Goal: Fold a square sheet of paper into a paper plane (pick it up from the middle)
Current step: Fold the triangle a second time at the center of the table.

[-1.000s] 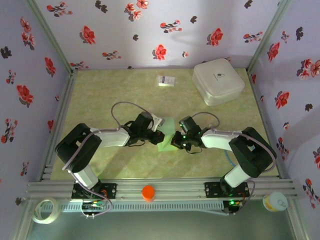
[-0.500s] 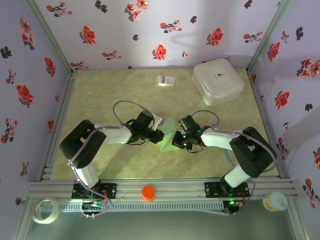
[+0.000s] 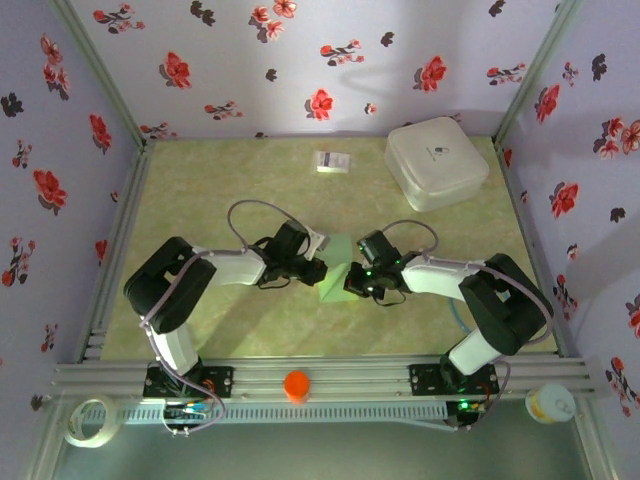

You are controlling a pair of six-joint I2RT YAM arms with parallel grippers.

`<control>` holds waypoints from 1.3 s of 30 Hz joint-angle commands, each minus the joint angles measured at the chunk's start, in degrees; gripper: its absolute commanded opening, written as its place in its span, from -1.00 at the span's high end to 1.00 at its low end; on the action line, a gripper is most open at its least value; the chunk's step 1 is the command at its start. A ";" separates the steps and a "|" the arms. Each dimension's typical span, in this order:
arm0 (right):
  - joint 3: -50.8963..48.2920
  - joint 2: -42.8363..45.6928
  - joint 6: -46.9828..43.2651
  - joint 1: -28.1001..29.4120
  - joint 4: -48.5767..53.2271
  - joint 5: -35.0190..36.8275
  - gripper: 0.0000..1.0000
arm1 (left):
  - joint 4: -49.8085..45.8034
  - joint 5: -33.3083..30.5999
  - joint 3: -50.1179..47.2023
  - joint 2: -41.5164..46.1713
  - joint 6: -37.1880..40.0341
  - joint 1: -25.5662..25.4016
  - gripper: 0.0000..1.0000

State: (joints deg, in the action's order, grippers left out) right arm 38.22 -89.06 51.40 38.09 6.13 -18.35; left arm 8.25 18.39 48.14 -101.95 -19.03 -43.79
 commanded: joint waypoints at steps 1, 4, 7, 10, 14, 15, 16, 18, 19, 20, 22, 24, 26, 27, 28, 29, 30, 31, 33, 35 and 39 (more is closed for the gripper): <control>0.68 -1.41 -0.82 -0.38 3.87 1.65 0.94 | -0.69 -0.63 0.55 -1.47 1.36 0.55 0.90; 0.85 -1.46 -0.86 -0.38 3.63 1.44 0.93 | -0.87 0.31 0.46 -2.43 1.03 0.55 0.90; 1.21 -0.92 -0.86 -0.38 3.46 1.05 0.89 | -0.87 0.76 -0.23 -2.78 -0.31 0.55 0.90; 1.60 0.43 -0.62 -0.40 3.33 0.87 0.82 | -0.30 2.03 -1.41 -2.72 -2.32 0.53 0.91; 0.82 3.09 0.76 -0.47 2.30 0.67 0.73 | 0.28 2.21 -3.32 -1.11 -5.95 0.39 0.91; 0.40 3.57 1.24 -0.47 1.78 0.47 0.71 | 0.83 2.12 -3.93 -0.53 -6.83 0.35 0.91; -0.26 4.07 1.98 -0.47 0.84 0.23 0.70 | 1.26 1.86 -4.63 0.17 -8.00 0.20 0.91; -1.71 4.75 3.74 -0.47 -1.46 -0.46 0.69 | 2.37 1.14 -5.84 1.49 -10.74 -0.11 0.92; -2.56 4.96 4.86 -0.47 -3.05 -0.90 0.68 | 3.19 0.95 -6.53 2.06 -11.88 -0.26 0.93; -3.38 4.94 5.86 -0.47 -4.97 -1.55 0.68 | 3.79 0.58 -7.02 2.42 -12.69 -0.41 0.93; -4.25 4.40 7.20 -0.47 -7.29 -2.53 0.68 | 4.30 0.16 -7.35 2.81 -13.69 -0.67 0.93; -4.14 3.37 7.49 -0.38 -7.70 -3.03 0.70 | 4.67 0.14 -7.36 2.97 -13.93 -0.77 0.93; -3.81 2.22 7.46 -0.30 -8.54 -3.86 0.73 | 4.61 0.14 -6.97 2.99 -14.02 -0.82 0.93; -3.80 1.78 7.53 -0.29 -8.99 -4.13 0.74 | 4.54 0.16 -6.79 3.00 -13.87 -0.97 0.93; -3.65 1.28 7.49 -0.21 -9.04 -4.26 0.76 | 4.25 0.19 -6.58 3.07 -13.63 -0.95 0.93; -3.51 0.82 7.48 -0.16 -8.71 -4.09 0.78 | 4.14 0.15 -6.47 3.22 -13.30 -0.95 0.93; -3.54 0.58 7.37 -0.12 -8.13 -3.62 0.80 | 4.10 0.13 -6.48 3.38 -13.00 -0.96 0.93; -3.42 0.24 7.17 -0.12 -7.03 -3.08 0.83 | 4.01 -0.07 -6.41 3.66 -12.55 -0.97 0.93; -3.18 -0.28 6.32 -0.12 -4.51 -1.48 0.88 | 3.71 -0.66 -6.39 4.33 -11.48 -0.96 0.93; -3.04 -0.66 5.46 -0.15 -2.52 -0.53 0.90 | 3.51 -0.98 -6.21 4.97 -10.15 -0.95 0.93; -3.02 -0.94 5.03 -0.16 -1.71 -0.09 0.92 | 3.79 -1.38 -5.79 5.34 -8.18 -0.97 0.93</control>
State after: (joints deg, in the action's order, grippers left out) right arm 35.11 -88.64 57.43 37.98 -0.05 -20.95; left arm 12.64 18.15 42.06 -98.10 -29.89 -44.40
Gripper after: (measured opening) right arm 0.065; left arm 0.047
